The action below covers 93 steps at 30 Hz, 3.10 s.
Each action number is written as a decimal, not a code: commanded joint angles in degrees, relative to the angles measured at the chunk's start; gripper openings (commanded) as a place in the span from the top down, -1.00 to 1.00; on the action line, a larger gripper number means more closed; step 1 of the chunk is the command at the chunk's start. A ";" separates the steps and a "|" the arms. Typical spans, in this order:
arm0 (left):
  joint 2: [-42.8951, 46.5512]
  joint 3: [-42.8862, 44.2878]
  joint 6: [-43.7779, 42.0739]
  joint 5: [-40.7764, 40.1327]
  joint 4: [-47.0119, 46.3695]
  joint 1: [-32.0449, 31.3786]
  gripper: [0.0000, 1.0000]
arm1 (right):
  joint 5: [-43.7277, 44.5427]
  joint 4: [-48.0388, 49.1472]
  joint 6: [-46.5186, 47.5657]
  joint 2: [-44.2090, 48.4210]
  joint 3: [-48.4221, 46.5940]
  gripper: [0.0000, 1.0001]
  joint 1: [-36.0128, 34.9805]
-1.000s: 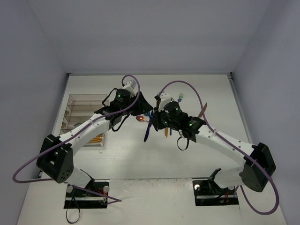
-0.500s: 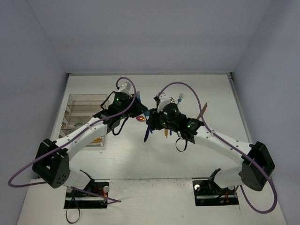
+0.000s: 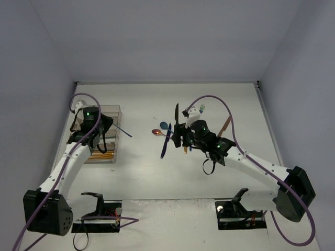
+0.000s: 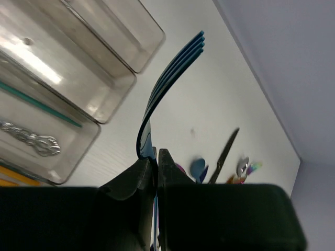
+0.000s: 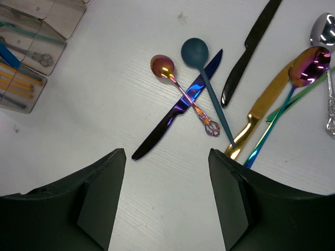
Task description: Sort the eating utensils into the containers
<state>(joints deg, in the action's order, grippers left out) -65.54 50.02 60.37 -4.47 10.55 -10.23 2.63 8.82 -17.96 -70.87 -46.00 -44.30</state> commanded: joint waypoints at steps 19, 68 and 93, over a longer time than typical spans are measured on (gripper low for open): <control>-1.71 -6.53 19.80 -15.65 3.16 17.44 0.97 | -4.31 3.13 2.06 10.40 8.38 -0.27 9.06; 0.97 4.91 -36.44 17.73 2.72 6.53 -0.34 | 15.71 -0.47 -13.97 -26.20 -18.10 -0.09 23.37; 0.98 5.13 -37.83 23.19 4.22 2.67 -0.34 | 24.01 -2.21 -16.48 -49.60 -33.53 0.22 23.29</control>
<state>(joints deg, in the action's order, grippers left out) -65.30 52.83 22.95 17.70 16.60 -7.29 24.06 6.43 -34.30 -119.85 -76.89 -20.99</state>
